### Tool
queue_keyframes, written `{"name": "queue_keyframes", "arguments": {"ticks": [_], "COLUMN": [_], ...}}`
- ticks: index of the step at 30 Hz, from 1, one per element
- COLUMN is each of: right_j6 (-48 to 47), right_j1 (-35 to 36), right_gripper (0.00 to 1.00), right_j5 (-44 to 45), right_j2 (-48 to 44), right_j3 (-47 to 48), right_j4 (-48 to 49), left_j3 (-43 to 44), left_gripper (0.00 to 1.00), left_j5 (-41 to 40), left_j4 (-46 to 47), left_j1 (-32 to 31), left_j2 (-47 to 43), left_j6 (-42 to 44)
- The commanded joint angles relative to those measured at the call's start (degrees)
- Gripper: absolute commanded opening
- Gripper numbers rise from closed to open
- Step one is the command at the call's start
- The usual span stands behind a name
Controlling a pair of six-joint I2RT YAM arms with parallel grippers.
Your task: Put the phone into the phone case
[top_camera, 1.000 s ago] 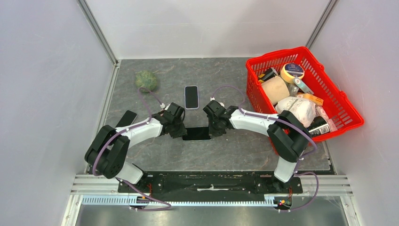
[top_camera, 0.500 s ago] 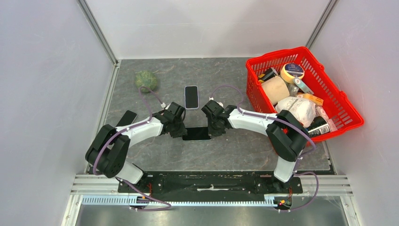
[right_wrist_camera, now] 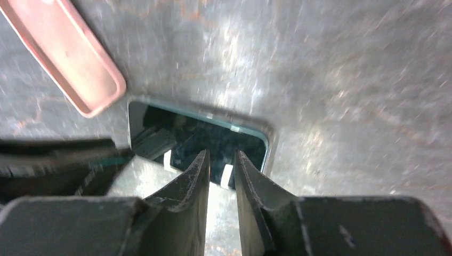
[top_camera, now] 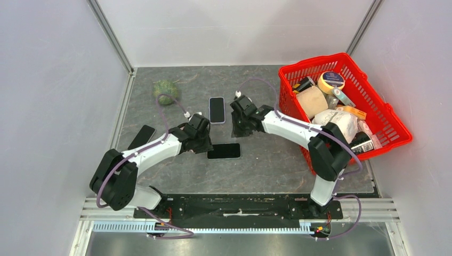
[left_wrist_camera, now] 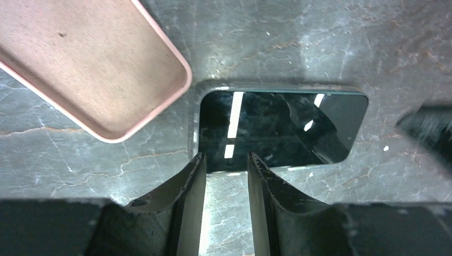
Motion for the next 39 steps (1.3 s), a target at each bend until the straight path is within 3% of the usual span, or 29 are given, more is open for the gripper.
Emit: {"name": "queue_keyframes", "arguments": {"ticks": [1,7,13,20,27,33,39], "right_j6": [-4.08,-6.5,-6.34,-4.1,1.09,5.75,6.31], "right_j1": [-3.69,-4.66,-4.49,-2.0,3.61,9.0,8.69], "right_gripper": [0.31,0.32,0.31,0.3,0.28,0.27,0.32], "right_j5": [0.64,-0.03,-1.65,-1.84,-4.08,-4.89,0.57], "right_j2": [4.51,12.99,14.89,10.97,3.54,-1.43,-5.27], "right_j3": [5.82,11.49,10.17,1.48,-12.75,-20.1,-20.35], "right_j4": [0.81,0.19,0.89,2.68,7.9,11.43,8.71], "left_j3": [1.06,-0.58,-1.85,-2.87,-4.03,-2.7,2.95], "left_gripper": [0.41,0.37,0.32,0.22,0.21,0.23,0.31], "left_j5": [-1.28,-2.6,-3.01,-7.37,-14.06,-14.42,-11.24], "left_j4": [-1.37,0.4,2.57,0.32,-4.88,-4.0,-1.13], "left_j1": [-3.52,-10.77,-13.67,-13.73,-12.86,-12.06,-11.97], "left_j2": [-2.8,-1.5,0.93,1.56,-0.22,2.26,7.35], "left_j6": [1.4,-3.44,-6.15,-10.05,-12.9,-10.81,-5.92]}}
